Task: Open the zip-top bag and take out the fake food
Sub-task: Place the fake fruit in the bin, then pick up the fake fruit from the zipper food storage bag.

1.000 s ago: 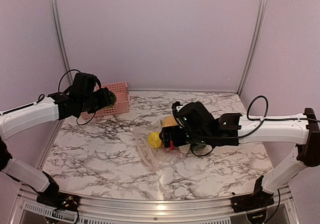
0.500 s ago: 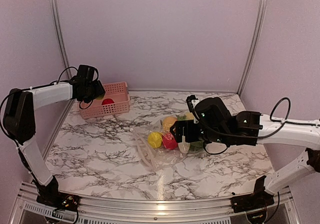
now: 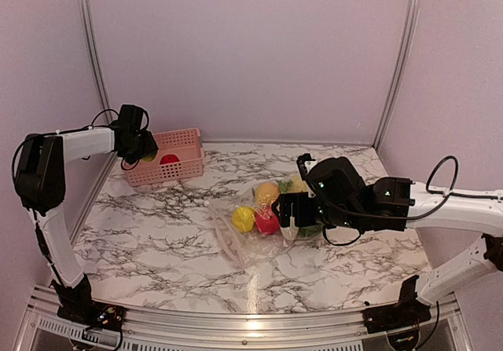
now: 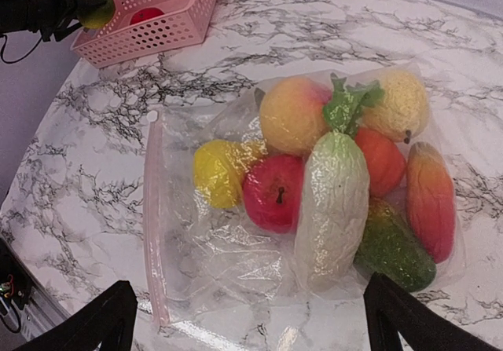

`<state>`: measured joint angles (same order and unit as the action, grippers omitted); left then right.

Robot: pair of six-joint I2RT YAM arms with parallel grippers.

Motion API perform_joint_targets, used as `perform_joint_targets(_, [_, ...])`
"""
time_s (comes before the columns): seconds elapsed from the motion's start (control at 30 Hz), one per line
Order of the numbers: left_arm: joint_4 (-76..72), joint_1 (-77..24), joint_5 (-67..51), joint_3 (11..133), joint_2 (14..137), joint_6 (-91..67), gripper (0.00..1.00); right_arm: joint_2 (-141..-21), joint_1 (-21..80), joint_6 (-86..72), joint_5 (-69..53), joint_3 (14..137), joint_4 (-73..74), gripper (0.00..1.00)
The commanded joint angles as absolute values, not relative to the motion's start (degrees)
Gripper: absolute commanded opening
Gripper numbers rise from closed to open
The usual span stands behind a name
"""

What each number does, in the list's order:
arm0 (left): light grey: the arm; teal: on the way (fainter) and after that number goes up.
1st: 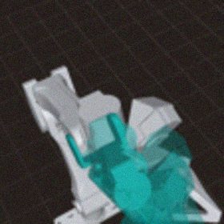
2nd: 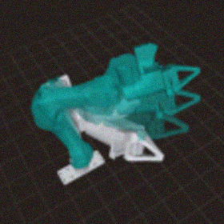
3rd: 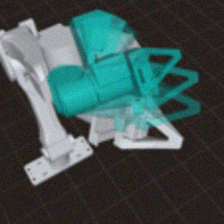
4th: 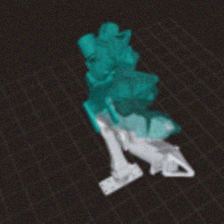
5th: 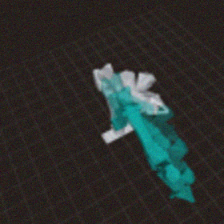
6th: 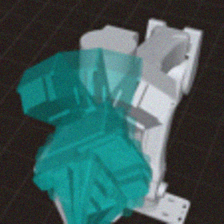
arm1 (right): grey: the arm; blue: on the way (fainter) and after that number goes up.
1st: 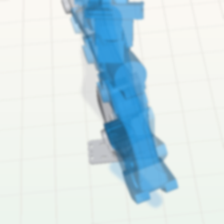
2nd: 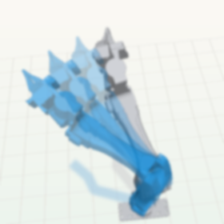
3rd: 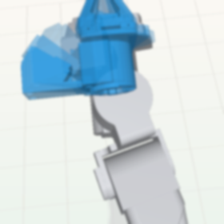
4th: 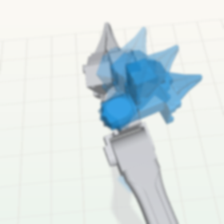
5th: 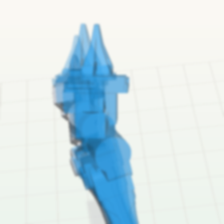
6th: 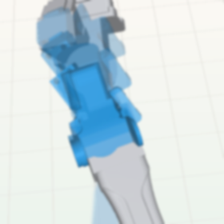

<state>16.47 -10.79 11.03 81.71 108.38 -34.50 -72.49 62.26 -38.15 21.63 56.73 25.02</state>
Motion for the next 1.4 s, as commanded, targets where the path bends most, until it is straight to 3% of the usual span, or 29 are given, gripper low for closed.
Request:
perform_joint_targets(0.0, [18.31,-10.29,10.14,84.21,109.57,-32.63,0.56,-71.85,62.78,-39.02,22.41,56.52,26.33,0.99])
perform_joint_targets(0.33, [19.26,-10.28,9.81,84.63,107.25,-31.04,0.83,-71.83,62.77,-38.91,22.34,56.19,26.04,0.99])
perform_joint_targets(0.63, [18.33,-10.44,6.79,80.95,101.89,-31.88,0.85,-72.38,62.80,-38.85,21.99,55.29,24.62,0.99])
perform_joint_targets(0.93, [12.56,-13.05,0.82,65.59,90.40,-37.49,0.85,-76.07,62.78,-37.35,20.89,57.48,22.36,0.99])
perform_joint_targets(1.2, [7.35,-20.65,-2.08,51.37,80.10,-42.49,0.85,-81.93,62.80,-35.42,19.90,61.88,20.50,0.99])
perform_joint_targets(1.37, [3.16,-28.20,-3.56,44.81,77.55,-47.04,0.85,-85.07,61.17,-34.56,17.23,63.37,17.63,0.92])
